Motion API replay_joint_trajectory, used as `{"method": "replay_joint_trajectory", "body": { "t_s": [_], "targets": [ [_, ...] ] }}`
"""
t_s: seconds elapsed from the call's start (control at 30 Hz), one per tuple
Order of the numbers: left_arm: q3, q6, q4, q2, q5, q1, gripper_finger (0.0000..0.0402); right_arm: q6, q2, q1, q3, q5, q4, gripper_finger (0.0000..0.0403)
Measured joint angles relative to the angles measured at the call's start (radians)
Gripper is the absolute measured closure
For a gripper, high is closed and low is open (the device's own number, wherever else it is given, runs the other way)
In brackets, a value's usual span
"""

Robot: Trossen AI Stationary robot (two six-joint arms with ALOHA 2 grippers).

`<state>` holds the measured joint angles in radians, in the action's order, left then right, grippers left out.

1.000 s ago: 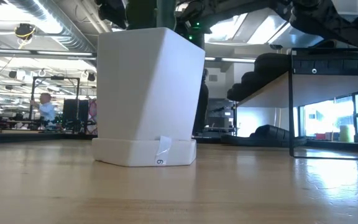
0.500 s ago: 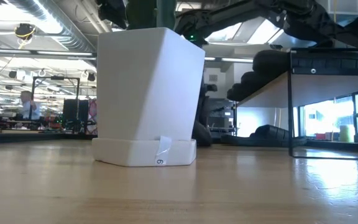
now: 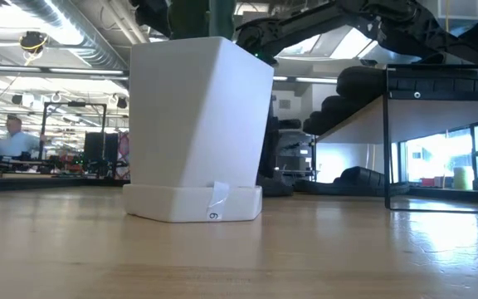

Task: Pick and place slides into the shelf
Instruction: Put the black slide under the shelf

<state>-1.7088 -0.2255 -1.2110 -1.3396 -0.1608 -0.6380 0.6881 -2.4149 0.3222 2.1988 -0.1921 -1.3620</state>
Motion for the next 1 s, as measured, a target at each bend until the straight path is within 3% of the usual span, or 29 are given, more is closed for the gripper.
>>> {"method": "replay_joint_trajectory", "body": {
  "t_s": [0.2,0.4,0.7,0.87,1.0],
  "targets": [
    [0.0,-0.02,-0.001,0.0,0.0,0.0,0.0184,0.122,0.003,0.017,-0.05,0.105,0.067,0.0378],
    [0.0,-0.021,-0.012,0.0,-0.001,0.0,0.0184,0.13,0.004,0.015,-0.089,0.1,0.135,0.0385],
    [0.0,-0.047,-0.018,0.0,-0.001,0.0,0.0184,0.029,-0.002,-0.005,-0.085,0.096,0.196,0.0306],
    [0.016,-0.026,-0.069,-0.001,-0.001,0.0,0.0184,0.068,-0.002,-0.005,-0.085,0.095,0.194,0.029],
    [0.13,0.038,-0.035,0.005,-0.001,0.004,0.0184,0.091,0.0,-0.003,-0.085,0.092,0.193,0.0289]
  ]
}}
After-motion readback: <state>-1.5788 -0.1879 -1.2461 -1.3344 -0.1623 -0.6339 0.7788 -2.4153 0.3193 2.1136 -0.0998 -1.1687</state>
